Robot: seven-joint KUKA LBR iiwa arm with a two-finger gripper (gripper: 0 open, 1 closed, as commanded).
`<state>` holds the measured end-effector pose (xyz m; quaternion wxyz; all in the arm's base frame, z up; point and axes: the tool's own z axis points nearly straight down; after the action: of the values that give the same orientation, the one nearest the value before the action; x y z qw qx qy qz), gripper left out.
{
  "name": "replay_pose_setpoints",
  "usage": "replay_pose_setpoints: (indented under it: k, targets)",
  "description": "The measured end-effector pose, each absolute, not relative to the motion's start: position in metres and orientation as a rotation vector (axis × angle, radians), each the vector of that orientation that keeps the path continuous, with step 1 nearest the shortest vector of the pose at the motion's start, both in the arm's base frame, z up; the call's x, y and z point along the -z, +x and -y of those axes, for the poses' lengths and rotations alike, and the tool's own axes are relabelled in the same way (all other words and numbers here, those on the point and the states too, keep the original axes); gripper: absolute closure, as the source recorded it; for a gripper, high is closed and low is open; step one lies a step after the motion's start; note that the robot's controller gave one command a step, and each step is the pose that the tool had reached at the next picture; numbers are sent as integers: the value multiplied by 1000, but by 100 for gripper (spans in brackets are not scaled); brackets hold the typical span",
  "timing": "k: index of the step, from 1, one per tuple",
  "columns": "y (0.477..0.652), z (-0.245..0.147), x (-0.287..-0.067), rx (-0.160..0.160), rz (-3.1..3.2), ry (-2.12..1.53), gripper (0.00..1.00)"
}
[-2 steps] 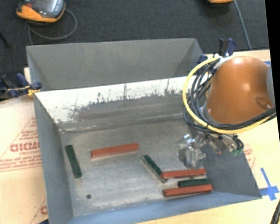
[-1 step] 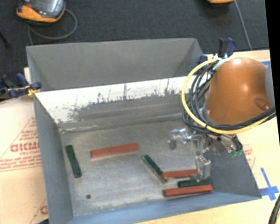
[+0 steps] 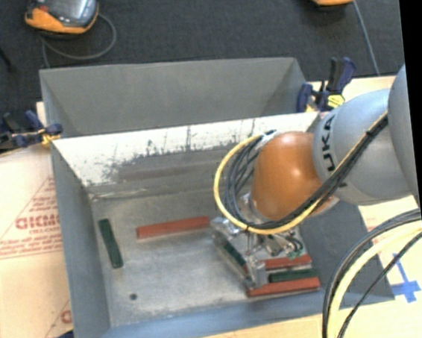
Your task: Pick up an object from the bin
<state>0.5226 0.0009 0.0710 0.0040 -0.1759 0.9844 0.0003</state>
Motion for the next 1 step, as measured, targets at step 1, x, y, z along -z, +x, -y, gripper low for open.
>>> replay_pose_setpoints:
  k: [1]
  targets:
    - [582,-22,-116,-2,-3110,-352,0]
